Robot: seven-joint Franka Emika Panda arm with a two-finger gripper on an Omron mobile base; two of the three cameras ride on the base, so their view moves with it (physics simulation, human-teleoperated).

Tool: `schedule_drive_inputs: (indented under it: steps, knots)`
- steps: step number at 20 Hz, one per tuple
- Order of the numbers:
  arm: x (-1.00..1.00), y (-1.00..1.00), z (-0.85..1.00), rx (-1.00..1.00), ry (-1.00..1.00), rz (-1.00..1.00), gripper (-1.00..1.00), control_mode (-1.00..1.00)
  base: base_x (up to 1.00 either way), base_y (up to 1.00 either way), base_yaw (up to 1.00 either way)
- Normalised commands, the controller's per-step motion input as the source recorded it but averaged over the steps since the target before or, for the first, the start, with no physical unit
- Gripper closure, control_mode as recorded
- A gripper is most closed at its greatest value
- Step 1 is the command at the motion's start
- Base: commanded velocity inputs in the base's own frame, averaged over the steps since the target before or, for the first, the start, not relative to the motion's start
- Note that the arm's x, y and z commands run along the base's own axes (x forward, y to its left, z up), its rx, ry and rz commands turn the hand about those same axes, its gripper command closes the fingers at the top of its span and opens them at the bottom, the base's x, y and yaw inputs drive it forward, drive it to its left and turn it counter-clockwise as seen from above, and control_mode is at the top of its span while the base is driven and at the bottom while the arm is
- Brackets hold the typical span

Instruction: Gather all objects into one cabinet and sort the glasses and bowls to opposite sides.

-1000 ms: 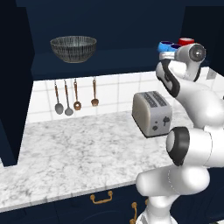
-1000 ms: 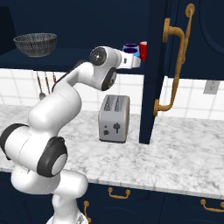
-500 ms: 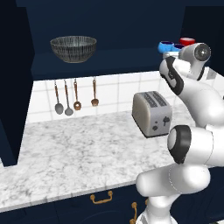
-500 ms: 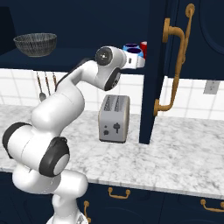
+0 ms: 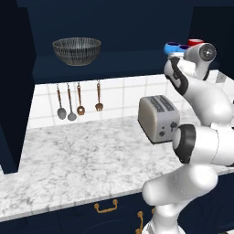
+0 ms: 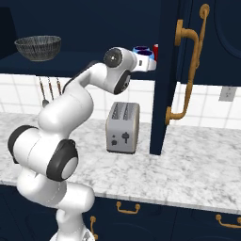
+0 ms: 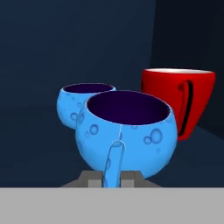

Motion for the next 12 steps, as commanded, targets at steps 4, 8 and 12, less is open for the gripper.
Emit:
schedule_drive_inputs:
  steps: [4,8,12]
  knots:
    - [0.13,0.00,-0.02,0.00,0.01,0.00,1.00,-1.00,0.00,0.00,0.00]
    - [0.04,0.00,-0.14,0.00,0.00,0.00,1.00,-1.00,0.00,0.00,0.00]
    - [0.00,0.00,-0.05,0.00,0.00,0.00,-1.00,-1.00,0.00,0.00,0.00]
